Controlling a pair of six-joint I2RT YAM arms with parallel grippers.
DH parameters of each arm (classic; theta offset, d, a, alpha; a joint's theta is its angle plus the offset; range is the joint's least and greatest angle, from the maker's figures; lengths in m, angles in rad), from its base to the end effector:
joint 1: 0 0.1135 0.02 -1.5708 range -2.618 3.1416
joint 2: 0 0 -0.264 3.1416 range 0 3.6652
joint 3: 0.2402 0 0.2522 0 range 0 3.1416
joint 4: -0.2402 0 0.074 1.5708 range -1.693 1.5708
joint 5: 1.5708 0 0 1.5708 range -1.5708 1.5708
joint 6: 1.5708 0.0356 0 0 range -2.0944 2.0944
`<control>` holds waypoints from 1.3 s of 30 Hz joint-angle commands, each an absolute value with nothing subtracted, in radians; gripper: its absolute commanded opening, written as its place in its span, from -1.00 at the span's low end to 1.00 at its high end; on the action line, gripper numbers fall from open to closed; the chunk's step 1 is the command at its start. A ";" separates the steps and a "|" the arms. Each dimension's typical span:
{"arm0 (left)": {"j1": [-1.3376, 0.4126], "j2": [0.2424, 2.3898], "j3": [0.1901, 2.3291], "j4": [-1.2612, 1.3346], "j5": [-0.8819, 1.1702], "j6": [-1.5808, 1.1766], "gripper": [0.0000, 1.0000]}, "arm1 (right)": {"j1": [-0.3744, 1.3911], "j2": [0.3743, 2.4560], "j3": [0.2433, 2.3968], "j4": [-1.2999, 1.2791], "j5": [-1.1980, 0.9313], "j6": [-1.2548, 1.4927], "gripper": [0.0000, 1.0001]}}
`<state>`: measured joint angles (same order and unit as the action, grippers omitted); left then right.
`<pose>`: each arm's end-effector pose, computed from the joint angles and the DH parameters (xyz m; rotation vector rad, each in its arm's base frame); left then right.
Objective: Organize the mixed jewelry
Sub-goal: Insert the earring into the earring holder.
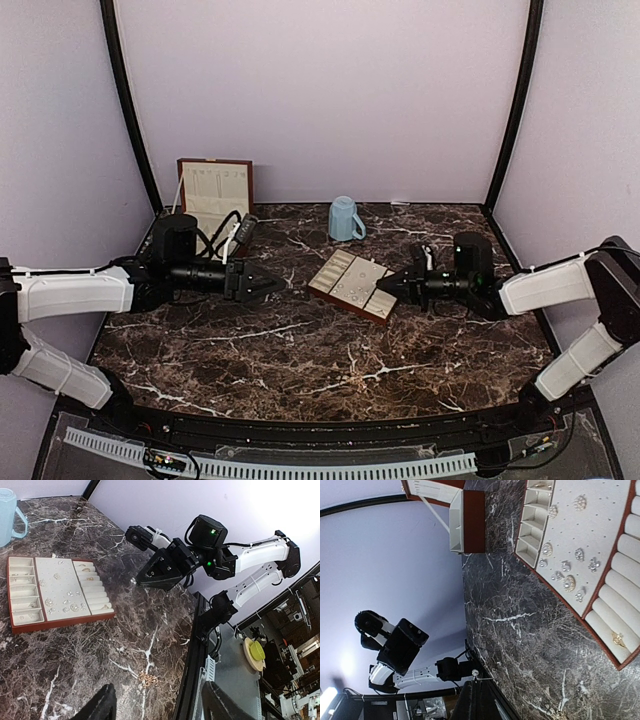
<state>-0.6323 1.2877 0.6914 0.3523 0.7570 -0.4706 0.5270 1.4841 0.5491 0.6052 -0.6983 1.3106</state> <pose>0.2111 -0.1849 0.2549 0.7461 1.8562 -1.4294 0.2363 0.1640 0.1822 0.3176 2.2994 1.7724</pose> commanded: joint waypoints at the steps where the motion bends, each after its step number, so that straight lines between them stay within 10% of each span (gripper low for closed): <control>1: -0.632 1.252 0.682 0.420 0.812 -0.457 0.22 | 0.529 1.487 0.607 0.623 -0.823 1.262 -1.00; 39: -0.762 1.186 0.709 0.337 0.685 -0.230 0.16 | 0.466 1.784 0.649 0.821 -0.724 1.266 -1.00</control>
